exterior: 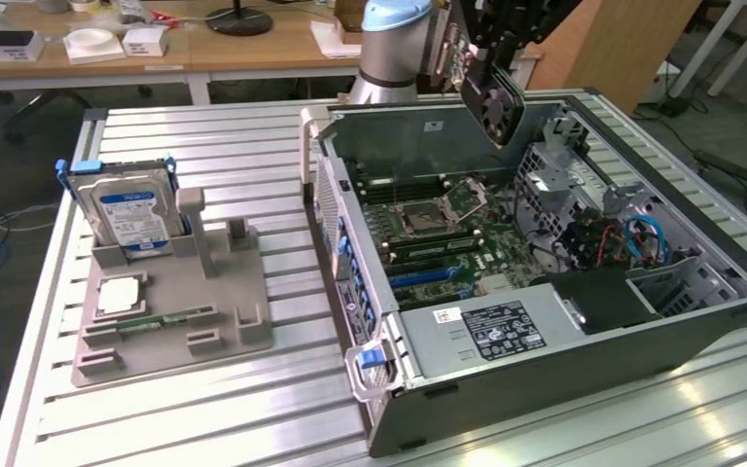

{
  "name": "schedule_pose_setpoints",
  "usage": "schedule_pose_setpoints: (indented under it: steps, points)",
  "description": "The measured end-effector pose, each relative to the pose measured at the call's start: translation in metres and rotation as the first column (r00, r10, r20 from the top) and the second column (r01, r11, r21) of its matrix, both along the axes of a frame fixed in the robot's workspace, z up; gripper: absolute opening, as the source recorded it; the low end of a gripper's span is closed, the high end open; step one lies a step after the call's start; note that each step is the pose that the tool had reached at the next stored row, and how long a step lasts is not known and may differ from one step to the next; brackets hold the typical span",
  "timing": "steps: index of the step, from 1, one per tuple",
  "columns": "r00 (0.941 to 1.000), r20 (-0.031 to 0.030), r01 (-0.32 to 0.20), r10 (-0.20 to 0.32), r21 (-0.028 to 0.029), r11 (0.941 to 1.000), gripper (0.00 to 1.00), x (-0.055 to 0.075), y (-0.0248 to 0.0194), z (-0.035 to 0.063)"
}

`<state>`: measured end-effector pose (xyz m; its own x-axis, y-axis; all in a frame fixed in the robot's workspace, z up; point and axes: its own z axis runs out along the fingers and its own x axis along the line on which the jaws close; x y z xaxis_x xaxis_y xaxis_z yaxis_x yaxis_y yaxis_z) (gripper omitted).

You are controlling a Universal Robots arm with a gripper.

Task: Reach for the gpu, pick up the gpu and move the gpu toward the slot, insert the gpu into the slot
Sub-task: 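Pick up the gpu and move the gpu toward the slot, then insert the gpu into the slot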

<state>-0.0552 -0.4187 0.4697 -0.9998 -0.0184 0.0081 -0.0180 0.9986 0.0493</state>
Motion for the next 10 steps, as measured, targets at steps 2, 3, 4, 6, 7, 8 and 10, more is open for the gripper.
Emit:
schedule_pose_setpoints:
  steps: [2, 3, 4, 6, 7, 8, 10]
  points:
    - [1.0, 0.0, 0.0, 0.0, 0.0006, 1.0, 0.26, 0.0, 0.0, 0.0]
    - [1.0, 0.0, 0.0, 0.0, 0.0009, 1.0, 0.26, 0.0, 0.0, 0.0]
    - [1.0, 0.0, 0.0, 0.0, 0.0013, 1.0, 0.26, 0.0, 0.0, 0.0]
    - [1.0, -0.0001, 0.0, 0.0, 0.0019, 1.0, 0.26, 0.0, 0.0, 0.0]
    - [1.0, 0.0, 0.0, 0.0, 0.0022, 1.0, 0.26, 0.0, 0.0, 0.0]
    - [1.0, 0.0, -0.001, 0.001, 0.0025, 1.0, 0.26, 0.0, 0.0, 0.0]
    - [0.9997, 0.0, -0.024, 0.024, 0.0031, 0.9997, 0.26, 0.0, -0.0001, -0.0002]
